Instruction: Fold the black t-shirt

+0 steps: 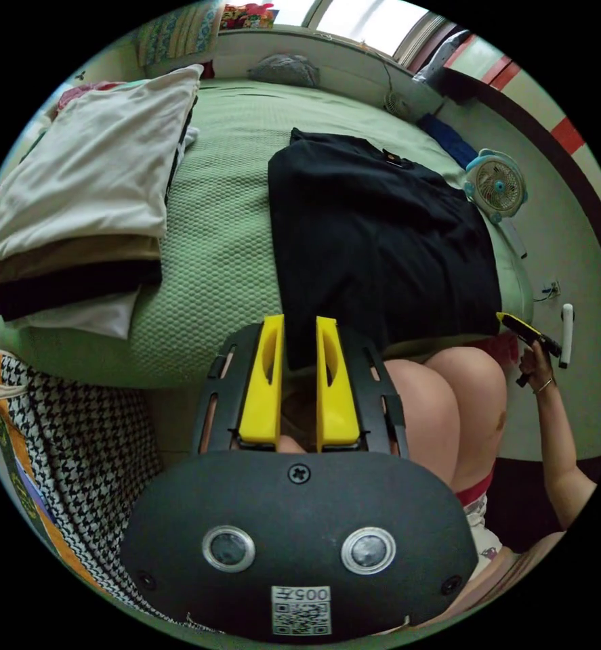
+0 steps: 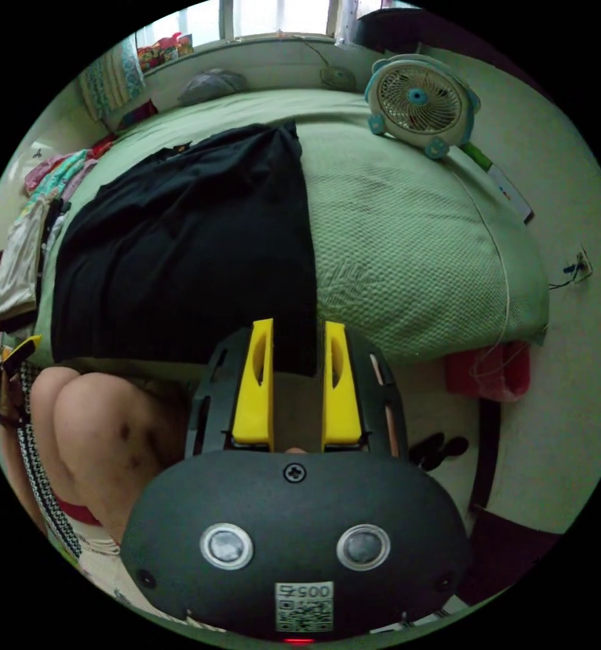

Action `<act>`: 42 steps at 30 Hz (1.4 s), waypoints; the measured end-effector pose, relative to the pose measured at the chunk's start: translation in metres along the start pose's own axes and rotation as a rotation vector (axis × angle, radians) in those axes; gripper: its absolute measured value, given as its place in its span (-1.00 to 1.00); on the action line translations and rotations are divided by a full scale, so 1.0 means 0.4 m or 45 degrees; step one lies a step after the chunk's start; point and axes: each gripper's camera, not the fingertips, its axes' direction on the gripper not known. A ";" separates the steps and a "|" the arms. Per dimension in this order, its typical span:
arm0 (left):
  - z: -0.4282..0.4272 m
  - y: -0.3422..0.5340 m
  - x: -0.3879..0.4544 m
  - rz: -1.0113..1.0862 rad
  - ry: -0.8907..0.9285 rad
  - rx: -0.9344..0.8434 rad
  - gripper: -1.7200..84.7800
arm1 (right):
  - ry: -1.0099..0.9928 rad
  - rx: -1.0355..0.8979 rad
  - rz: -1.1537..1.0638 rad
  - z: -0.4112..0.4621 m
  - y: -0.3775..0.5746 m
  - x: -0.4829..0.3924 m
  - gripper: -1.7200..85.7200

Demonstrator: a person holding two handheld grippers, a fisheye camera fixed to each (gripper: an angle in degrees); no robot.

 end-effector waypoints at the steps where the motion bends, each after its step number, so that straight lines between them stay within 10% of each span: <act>1: -0.002 0.011 0.000 -0.005 0.007 0.000 -0.76 | 0.005 -0.035 0.008 0.014 -0.003 0.002 -0.74; 42: -0.060 0.348 0.155 -0.059 -0.180 -0.098 -0.75 | 0.026 0.016 0.098 0.008 0.246 -0.008 -0.99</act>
